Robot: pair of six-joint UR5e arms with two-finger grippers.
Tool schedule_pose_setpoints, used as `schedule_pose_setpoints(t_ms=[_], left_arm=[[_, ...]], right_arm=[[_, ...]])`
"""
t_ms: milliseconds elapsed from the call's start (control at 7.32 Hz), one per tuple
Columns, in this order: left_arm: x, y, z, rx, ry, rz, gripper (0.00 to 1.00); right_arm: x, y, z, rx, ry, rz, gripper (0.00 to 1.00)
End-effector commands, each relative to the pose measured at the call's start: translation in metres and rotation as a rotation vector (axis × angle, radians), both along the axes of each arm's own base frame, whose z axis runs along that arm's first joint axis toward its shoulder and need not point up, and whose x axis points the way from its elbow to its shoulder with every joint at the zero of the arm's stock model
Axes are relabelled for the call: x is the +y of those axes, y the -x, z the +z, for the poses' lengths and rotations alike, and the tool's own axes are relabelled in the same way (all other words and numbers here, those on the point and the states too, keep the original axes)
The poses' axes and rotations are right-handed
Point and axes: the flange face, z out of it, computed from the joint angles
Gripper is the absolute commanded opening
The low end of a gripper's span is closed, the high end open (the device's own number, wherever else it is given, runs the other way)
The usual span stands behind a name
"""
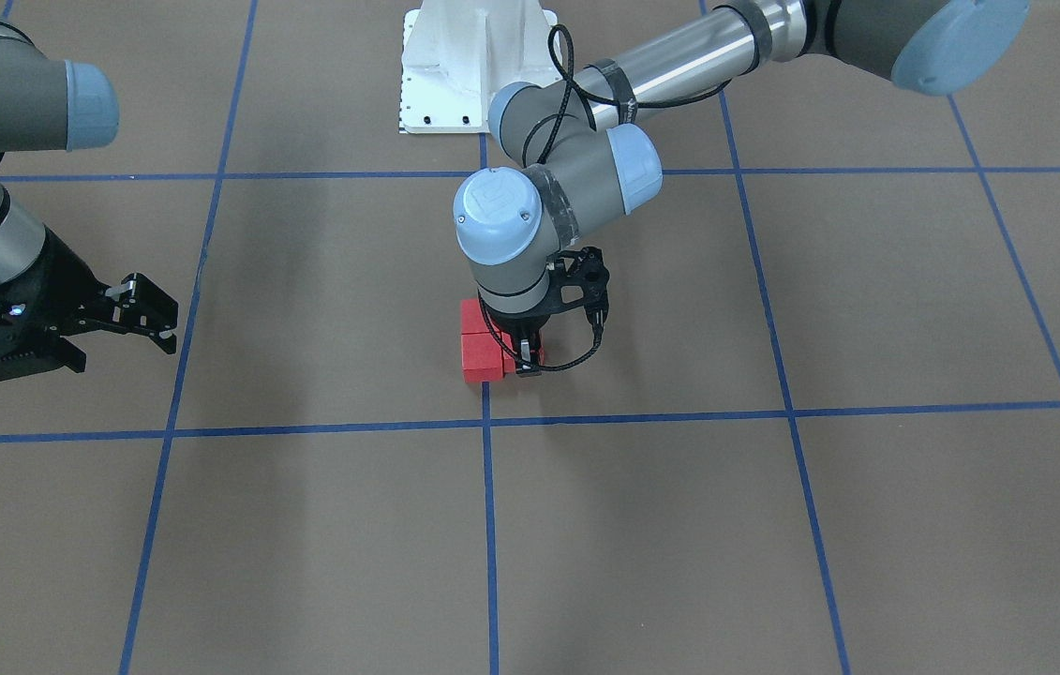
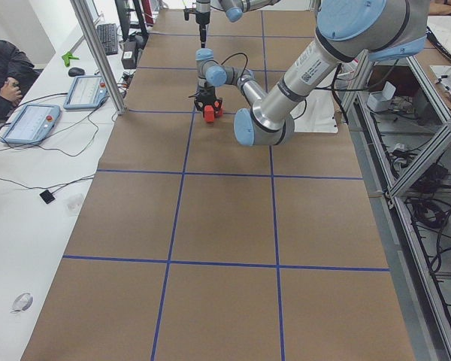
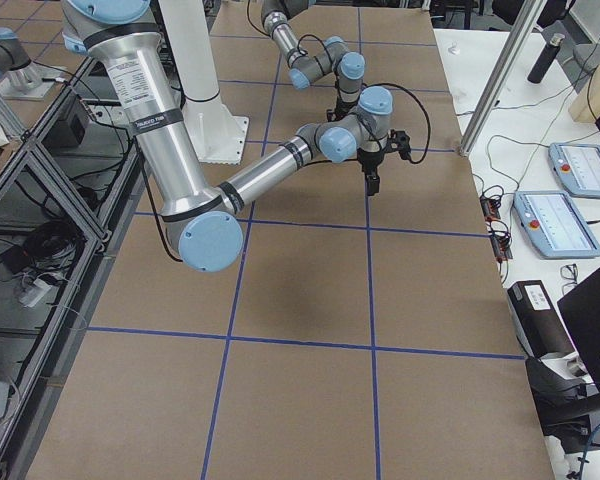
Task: Form red blocks into L shape at center
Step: 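Open the left gripper and raise it away from the cubes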
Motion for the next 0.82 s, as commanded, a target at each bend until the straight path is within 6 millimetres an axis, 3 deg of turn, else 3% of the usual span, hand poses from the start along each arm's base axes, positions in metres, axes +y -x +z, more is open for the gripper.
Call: schedule_pose_setpoints(t_ms=[0,683], left_arm=[[0.0009,-0.0008,-0.0002,0.001,-0.001,0.002,0.59],[0.0008,-0.0011,-0.0018,0.011,-0.009,0.003,0.71]], right_arm=[[0.0006,0.0,-0.0012,-0.002,-0.002,-0.001,0.99],[0.0015,-0.0005,-0.0033,-0.004,-0.006,-0.001,0.99]])
